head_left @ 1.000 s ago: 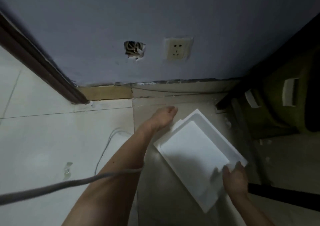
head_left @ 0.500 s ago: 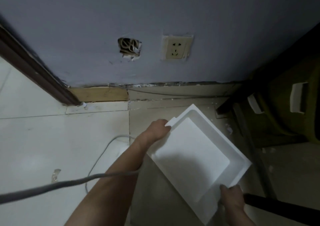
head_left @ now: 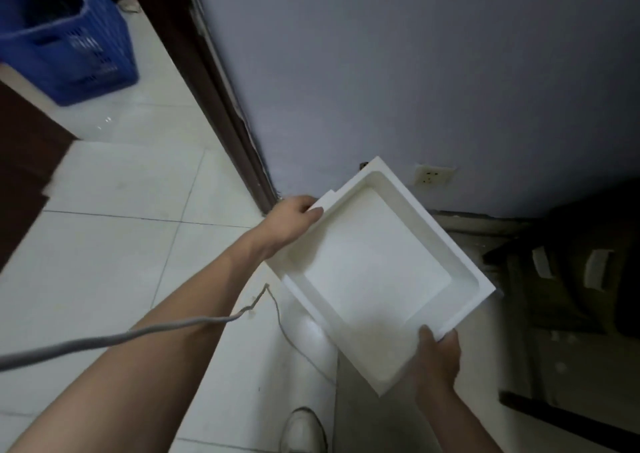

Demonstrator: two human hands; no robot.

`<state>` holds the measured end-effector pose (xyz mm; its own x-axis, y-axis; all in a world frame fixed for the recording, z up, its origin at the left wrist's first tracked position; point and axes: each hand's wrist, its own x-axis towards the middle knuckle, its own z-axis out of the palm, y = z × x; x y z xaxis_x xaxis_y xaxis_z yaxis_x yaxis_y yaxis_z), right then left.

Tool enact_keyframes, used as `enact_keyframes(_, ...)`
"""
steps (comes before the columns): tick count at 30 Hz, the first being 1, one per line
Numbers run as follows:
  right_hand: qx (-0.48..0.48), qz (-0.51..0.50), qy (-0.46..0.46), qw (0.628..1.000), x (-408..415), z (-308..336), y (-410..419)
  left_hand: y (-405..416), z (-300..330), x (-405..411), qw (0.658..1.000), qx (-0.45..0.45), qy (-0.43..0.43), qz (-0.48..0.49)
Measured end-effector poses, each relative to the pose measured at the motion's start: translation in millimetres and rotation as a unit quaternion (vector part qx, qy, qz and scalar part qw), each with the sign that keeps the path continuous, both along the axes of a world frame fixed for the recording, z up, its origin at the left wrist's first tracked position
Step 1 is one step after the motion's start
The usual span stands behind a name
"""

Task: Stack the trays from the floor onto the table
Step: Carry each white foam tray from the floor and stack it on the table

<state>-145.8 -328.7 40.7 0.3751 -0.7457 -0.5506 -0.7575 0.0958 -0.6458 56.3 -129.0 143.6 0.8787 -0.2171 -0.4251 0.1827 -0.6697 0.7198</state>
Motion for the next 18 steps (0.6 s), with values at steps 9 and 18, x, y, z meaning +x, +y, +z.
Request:
enact_keyframes(9,0.044,0.038,-0.098,0.994,18,270,64,97,270,-25,0.993,-0.005,-0.04,0.112)
enact_keyframes(18,0.016,0.116,-0.206,0.971,41,514,17,85,479,-47,0.976,-0.091,-0.117,0.162)
